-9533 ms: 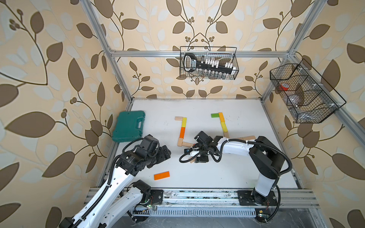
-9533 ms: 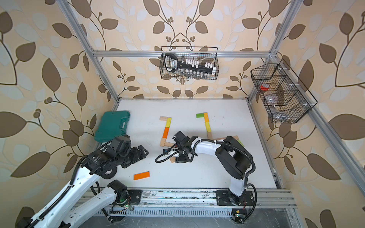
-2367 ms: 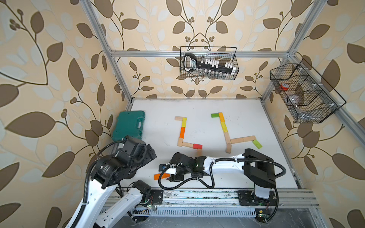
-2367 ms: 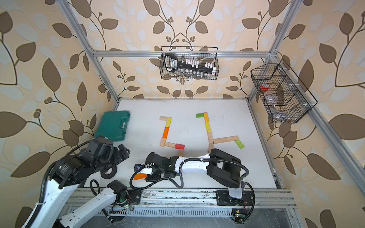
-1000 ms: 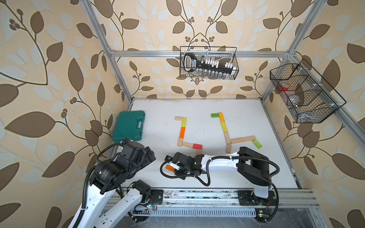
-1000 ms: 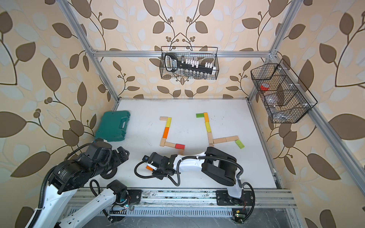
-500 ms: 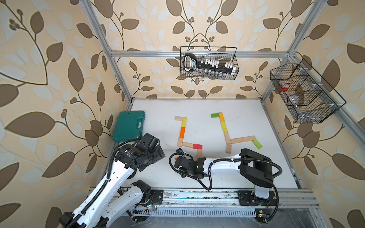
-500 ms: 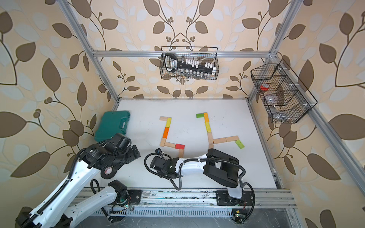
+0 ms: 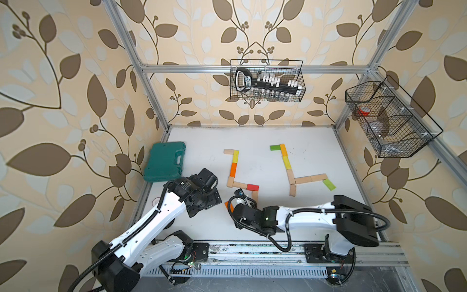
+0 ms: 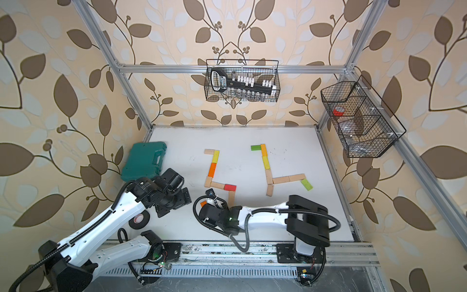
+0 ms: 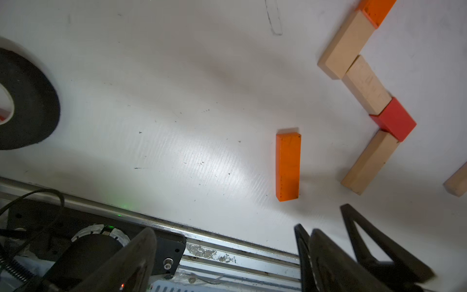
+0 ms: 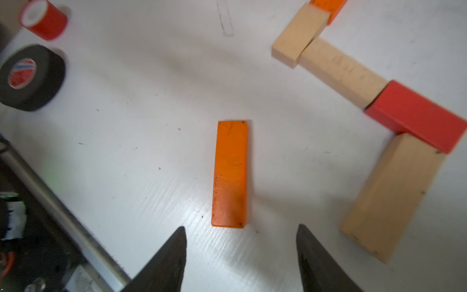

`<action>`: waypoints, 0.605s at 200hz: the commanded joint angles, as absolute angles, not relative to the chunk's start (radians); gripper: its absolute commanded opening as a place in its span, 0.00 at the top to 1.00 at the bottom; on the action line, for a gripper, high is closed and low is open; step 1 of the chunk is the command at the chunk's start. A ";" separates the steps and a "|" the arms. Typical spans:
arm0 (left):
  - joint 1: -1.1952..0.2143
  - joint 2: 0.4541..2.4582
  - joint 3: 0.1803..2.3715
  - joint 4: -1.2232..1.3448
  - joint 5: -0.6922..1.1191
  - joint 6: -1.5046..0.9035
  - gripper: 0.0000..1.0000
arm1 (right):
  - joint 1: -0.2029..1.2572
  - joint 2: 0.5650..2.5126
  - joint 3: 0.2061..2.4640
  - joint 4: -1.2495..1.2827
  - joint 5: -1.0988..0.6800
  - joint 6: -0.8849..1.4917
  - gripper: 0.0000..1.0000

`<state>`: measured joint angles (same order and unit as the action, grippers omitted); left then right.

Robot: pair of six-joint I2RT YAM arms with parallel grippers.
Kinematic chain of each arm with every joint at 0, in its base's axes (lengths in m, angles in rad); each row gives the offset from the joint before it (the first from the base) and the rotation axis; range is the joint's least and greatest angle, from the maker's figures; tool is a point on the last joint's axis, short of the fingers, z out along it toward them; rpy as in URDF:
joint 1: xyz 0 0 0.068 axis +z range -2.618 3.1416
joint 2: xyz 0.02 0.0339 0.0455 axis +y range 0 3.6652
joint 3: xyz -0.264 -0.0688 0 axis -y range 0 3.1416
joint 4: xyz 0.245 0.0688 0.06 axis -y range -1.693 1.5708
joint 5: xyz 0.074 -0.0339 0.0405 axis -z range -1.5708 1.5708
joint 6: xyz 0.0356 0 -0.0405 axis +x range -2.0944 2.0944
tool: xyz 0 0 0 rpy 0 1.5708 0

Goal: Assemble a giraffe with building blocks
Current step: Move the building block to the center of the board, then pick up the building block from the center of the board.

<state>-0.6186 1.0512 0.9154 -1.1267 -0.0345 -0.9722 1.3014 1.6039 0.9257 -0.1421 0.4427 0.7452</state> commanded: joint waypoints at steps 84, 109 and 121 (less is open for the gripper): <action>-0.878 1.504 1.013 -0.954 -0.040 -1.105 0.16 | 1.196 0.914 0.580 -0.209 0.787 0.627 0.32; -0.890 1.585 1.037 -0.923 -0.027 -1.091 0.18 | 1.179 0.888 0.566 -0.236 0.785 0.630 0.32; -0.890 1.619 1.046 -0.920 -0.031 -1.085 0.21 | 1.179 0.886 0.563 -0.244 0.782 0.632 0.32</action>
<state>-0.8787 1.5784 1.0050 -0.9291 -0.0292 -1.0828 1.1831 0.8963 0.5819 -0.2028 0.7597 0.6426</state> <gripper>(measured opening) 0.815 0.681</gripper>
